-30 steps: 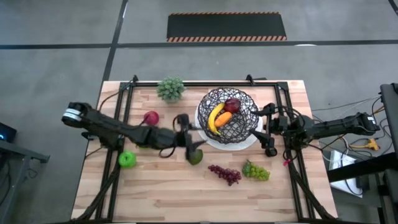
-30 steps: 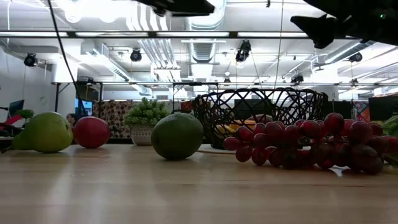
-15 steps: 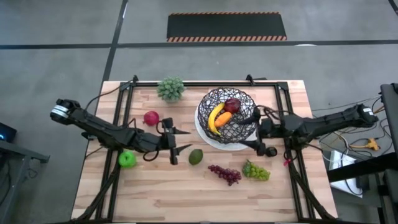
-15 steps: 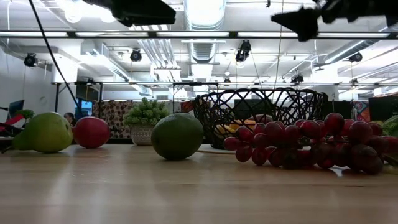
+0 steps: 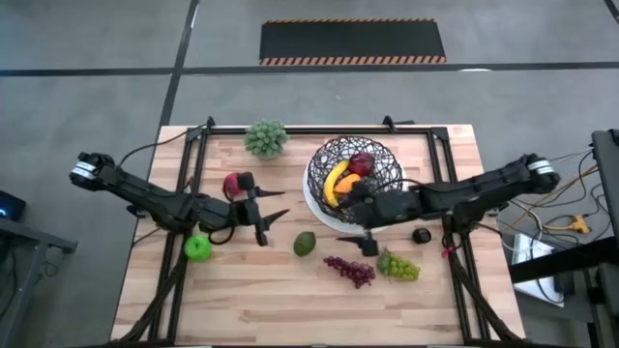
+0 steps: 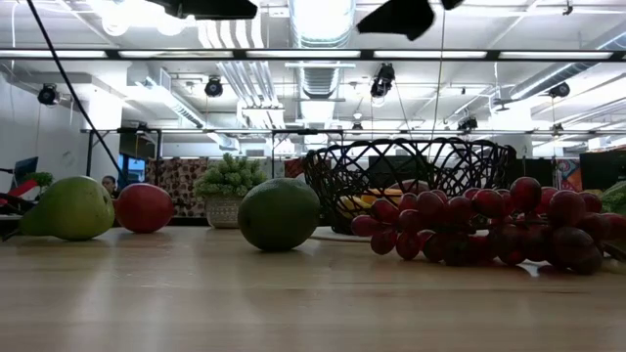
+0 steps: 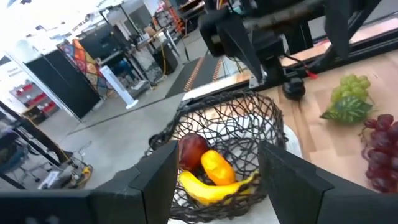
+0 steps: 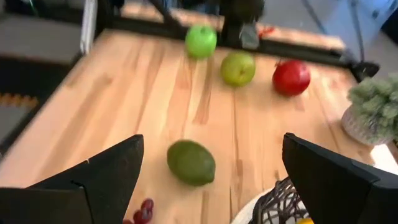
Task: Build produce basket
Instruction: Put the green lime into the black wire basket
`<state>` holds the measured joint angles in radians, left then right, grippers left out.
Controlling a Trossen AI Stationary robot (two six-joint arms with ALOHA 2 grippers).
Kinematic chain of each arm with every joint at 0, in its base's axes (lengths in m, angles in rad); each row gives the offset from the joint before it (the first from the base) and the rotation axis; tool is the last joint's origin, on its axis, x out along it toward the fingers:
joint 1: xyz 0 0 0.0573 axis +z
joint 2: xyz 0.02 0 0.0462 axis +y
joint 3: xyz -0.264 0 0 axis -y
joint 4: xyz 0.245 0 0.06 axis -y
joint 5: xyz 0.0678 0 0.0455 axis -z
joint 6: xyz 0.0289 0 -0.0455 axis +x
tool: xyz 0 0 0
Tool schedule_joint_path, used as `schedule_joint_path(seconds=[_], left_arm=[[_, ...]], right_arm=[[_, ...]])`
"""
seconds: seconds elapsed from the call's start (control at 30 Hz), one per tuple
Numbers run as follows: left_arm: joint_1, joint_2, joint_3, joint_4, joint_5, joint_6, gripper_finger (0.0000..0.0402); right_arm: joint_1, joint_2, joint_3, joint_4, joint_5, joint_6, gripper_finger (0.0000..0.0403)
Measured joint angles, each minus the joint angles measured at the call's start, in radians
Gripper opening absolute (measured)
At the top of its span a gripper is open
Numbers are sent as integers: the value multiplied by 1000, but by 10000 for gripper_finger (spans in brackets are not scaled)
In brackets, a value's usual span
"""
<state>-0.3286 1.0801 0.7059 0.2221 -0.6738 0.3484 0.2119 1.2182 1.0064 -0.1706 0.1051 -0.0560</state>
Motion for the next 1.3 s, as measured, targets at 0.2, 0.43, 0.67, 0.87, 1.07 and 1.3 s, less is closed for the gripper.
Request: schedule_joint_path(seconds=[0.2,0.43,0.67,0.87,1.07,1.3], left_arm=[[1,-34,-28,5,-40,85,202],[1,-126,-109,43,-43,109,202],[1,-206,-173,91,-43,105,202],[1,-229,-197,104,-43,104,202],[1,-241,-202,108,-42,103,202],[0,-238,-202,111,-42,103,202]], right_arm=[[0,208,231,-225,0,-48,365],[0,408,429,-381,0,-110,365],[-9,584,587,-478,-10,-146,365],[-17,708,674,-533,-32,-172,365],[-20,798,737,-539,-37,-189,366],[-25,847,750,-561,-54,-186,366]])
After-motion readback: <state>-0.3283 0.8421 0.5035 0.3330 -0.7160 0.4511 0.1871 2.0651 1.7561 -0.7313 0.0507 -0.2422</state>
